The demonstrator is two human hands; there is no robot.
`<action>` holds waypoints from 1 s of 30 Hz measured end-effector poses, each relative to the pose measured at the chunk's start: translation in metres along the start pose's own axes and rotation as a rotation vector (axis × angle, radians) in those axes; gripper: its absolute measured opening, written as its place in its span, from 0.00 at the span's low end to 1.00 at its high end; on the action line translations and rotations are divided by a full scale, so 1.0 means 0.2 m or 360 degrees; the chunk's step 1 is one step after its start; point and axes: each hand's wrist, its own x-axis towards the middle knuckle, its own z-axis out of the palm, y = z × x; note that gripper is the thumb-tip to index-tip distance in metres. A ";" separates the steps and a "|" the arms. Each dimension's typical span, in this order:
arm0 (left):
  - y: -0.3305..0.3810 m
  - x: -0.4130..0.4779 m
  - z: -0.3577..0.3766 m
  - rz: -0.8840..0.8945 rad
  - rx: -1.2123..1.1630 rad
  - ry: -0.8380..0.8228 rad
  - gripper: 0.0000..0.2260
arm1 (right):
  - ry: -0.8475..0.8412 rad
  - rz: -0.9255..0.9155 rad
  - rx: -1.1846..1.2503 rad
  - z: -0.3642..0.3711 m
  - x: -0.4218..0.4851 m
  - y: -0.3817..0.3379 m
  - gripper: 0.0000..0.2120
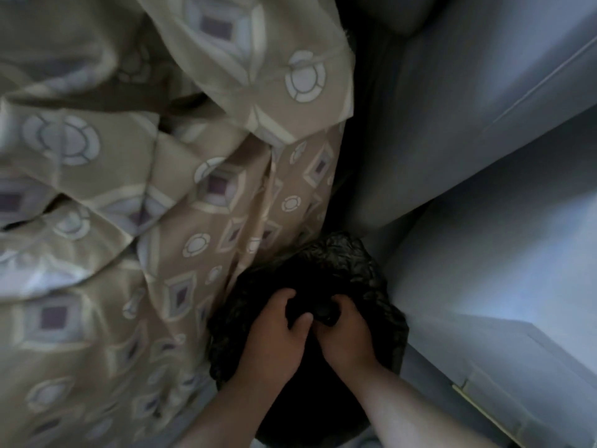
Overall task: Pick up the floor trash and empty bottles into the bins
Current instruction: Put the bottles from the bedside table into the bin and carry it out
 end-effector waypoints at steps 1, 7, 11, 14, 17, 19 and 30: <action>0.01 -0.05 -0.05 0.0069 -0.0053 -0.0010 0.20 | -0.0006 0.0012 -0.0024 0.01 0.02 0.00 0.17; 0.10 -0.29 -0.24 0.0194 -0.0423 0.0026 0.19 | -0.0016 0.0019 0.0009 0.02 0.01 -0.11 0.19; 0.32 -0.44 -0.31 0.0327 -0.0459 0.0101 0.19 | -0.0184 -0.0159 0.0289 -0.15 -0.24 -0.33 0.19; 0.59 -0.57 -0.37 0.0500 -0.0474 0.0134 0.18 | -0.0393 -0.0116 0.0734 -0.39 -0.48 -0.53 0.18; 0.87 -0.69 -0.38 0.0629 -0.0522 0.0091 0.16 | -0.0470 -0.0046 0.1121 -0.72 -0.72 -0.67 0.05; 1.03 -0.77 -0.35 0.0657 -0.0499 0.0022 0.17 | -0.0351 -0.0114 0.1150 -0.98 -0.87 -0.71 0.06; 2.00 -1.06 0.08 0.1007 -0.0198 -0.0092 0.37 | 0.1106 -0.0307 0.1380 -1.91 -1.37 -0.50 0.15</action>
